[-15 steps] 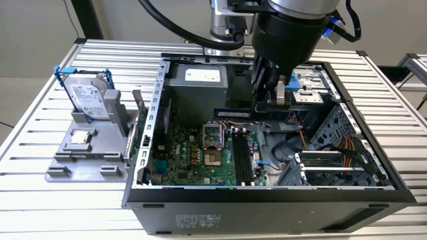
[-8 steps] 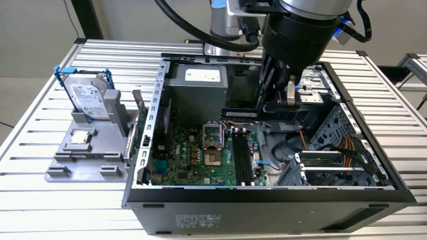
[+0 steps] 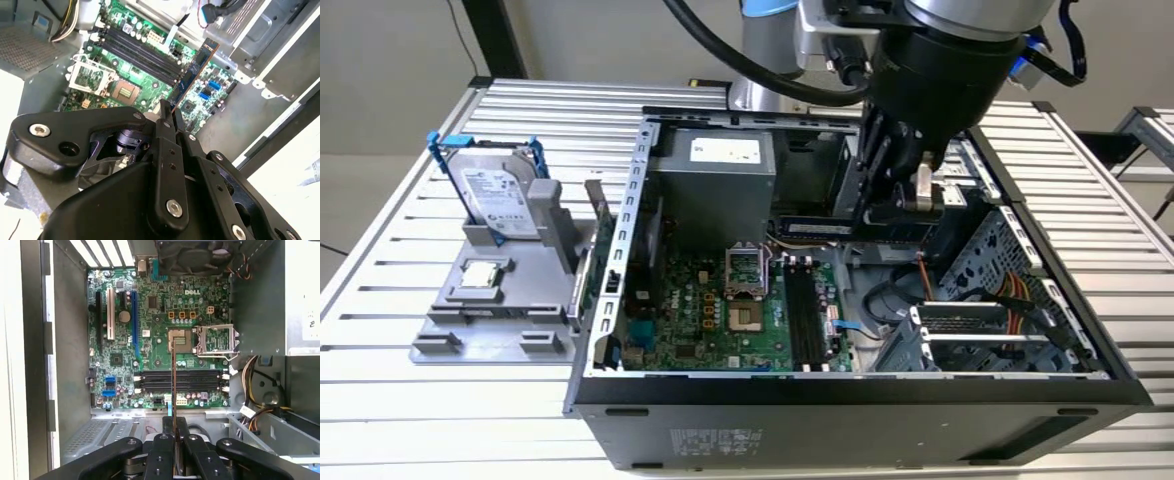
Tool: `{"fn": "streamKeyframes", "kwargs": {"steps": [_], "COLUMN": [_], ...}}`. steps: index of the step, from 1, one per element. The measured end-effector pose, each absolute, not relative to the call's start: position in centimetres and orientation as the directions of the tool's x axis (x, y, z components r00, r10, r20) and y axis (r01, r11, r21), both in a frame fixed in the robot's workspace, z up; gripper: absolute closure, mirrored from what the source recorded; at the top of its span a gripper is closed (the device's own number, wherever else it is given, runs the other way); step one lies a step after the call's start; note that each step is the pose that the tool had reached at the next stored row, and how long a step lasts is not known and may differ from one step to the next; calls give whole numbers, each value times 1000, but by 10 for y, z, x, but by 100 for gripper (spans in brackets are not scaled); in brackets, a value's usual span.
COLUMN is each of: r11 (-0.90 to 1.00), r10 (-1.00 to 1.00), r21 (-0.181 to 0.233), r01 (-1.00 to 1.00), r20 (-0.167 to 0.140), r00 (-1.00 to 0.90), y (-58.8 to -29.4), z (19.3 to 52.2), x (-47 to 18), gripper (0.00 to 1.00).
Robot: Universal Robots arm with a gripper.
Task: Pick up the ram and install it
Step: 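Pick up the ram and move it above insertion slot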
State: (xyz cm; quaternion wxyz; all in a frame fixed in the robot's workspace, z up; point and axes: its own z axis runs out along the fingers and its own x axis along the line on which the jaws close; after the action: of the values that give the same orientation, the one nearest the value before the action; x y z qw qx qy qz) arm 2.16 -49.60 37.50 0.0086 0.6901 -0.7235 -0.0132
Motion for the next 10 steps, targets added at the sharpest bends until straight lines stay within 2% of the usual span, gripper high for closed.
{"fn": "streamKeyframes", "kwargs": {"steps": [10], "r11": [53], "r10": [-999], "r21": [31], "r01": [-998], "r20": [-6], "r00": [-53], "y": [-496], "z": [375], "x": [27], "gripper": [100]}}
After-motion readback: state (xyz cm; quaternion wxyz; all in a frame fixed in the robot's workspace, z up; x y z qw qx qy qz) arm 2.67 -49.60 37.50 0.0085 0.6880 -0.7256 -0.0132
